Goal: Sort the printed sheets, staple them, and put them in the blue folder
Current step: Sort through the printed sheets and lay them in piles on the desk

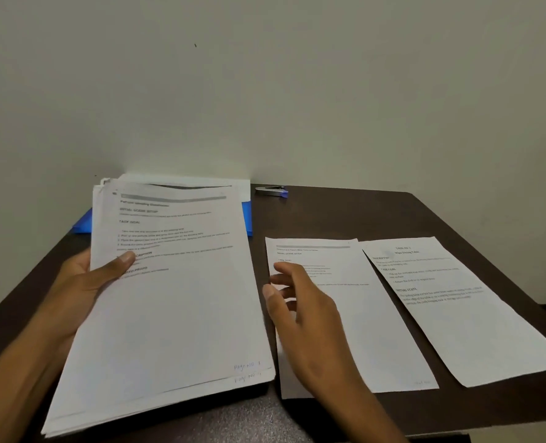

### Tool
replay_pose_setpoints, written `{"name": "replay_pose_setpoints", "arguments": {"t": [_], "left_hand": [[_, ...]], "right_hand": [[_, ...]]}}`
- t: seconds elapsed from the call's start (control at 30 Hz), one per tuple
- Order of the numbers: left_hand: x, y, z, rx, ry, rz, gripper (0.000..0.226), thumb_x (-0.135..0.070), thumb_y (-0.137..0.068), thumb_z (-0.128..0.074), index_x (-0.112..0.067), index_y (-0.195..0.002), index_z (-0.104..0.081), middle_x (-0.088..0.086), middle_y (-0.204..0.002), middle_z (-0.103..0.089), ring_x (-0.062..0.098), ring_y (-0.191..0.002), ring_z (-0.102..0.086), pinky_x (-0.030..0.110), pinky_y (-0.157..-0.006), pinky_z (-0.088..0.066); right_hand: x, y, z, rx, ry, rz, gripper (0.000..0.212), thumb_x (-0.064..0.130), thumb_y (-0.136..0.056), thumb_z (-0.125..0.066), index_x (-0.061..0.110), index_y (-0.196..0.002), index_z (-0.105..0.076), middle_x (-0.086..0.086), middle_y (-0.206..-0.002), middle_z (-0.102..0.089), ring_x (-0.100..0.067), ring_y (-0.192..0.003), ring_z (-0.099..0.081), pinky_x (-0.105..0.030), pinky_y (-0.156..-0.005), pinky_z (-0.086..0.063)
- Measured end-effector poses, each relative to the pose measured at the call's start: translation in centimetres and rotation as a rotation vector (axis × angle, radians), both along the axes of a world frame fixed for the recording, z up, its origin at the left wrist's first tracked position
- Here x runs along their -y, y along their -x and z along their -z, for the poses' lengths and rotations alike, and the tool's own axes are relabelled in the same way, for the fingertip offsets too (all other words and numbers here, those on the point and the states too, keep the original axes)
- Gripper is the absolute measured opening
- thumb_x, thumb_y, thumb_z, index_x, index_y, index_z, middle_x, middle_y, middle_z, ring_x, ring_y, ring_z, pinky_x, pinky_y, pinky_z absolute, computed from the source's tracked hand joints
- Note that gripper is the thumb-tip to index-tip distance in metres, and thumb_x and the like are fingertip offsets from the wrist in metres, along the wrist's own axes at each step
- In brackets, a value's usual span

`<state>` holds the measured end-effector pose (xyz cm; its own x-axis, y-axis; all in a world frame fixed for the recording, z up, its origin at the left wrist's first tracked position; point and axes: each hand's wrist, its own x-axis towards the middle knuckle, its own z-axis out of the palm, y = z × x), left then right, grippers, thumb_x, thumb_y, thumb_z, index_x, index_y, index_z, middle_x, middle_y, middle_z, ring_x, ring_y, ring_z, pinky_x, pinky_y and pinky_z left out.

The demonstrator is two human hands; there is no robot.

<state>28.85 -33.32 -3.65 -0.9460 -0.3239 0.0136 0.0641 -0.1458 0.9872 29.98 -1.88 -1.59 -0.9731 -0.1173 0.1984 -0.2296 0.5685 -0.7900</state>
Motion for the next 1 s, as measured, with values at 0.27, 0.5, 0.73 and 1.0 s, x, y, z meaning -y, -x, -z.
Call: {"name": "replay_pose_setpoints", "arguments": {"t": [0.27, 0.5, 0.73, 1.0], "left_hand": [[-0.5, -0.5, -0.2, 0.017, 0.064, 0.035, 0.073, -0.046, -0.068, -0.09, -0.025, -0.134, -0.067, 0.01, -0.122, -0.077, 0.04, -0.097, -0.078, 0.056, -0.075, -0.064], [-5.6, 1.2, -0.4, 0.011, 0.049, 0.042, 0.049, -0.035, -0.078, -0.079, -0.025, -0.125, -0.071, 0.006, -0.113, -0.08, 0.028, -0.085, -0.08, 0.036, -0.061, -0.065], [-7.3, 2.9, -2.9, -0.034, 0.096, 0.004, 0.033, -0.024, -0.092, -0.068, -0.021, -0.125, -0.07, 0.003, -0.114, -0.08, 0.024, -0.091, -0.08, 0.03, -0.065, -0.065], [-5.1, 4.3, -3.8, -0.112, 0.073, 0.015, 0.046, -0.02, -0.096, -0.063, -0.014, -0.142, -0.063, 0.002, -0.128, -0.076, 0.019, -0.105, -0.077, 0.026, -0.079, -0.064]], "right_hand": [[-9.2, 0.6, 3.1, 0.024, -0.47, 0.014, 0.083, 0.082, -0.087, -0.023, 0.043, -0.16, -0.028, 0.024, -0.17, -0.014, -0.001, -0.157, -0.014, -0.027, -0.127, -0.012], [-12.4, 0.9, 3.7, 0.061, -0.581, -0.054, 0.093, 0.081, -0.079, 0.001, 0.045, -0.164, -0.012, 0.026, -0.172, 0.003, 0.005, -0.155, 0.01, -0.012, -0.113, 0.007], [-12.8, 1.1, 3.5, 0.038, -0.547, -0.081, 0.1, 0.079, -0.072, 0.005, 0.044, -0.164, -0.015, 0.025, -0.171, 0.002, 0.009, -0.148, 0.012, -0.012, -0.113, 0.009], [-13.5, 1.3, 5.1, 0.029, -0.56, -0.079, 0.101, 0.09, -0.078, -0.003, 0.039, -0.16, -0.035, 0.023, -0.166, -0.014, -0.001, -0.154, -0.012, -0.028, -0.119, -0.01]]}}
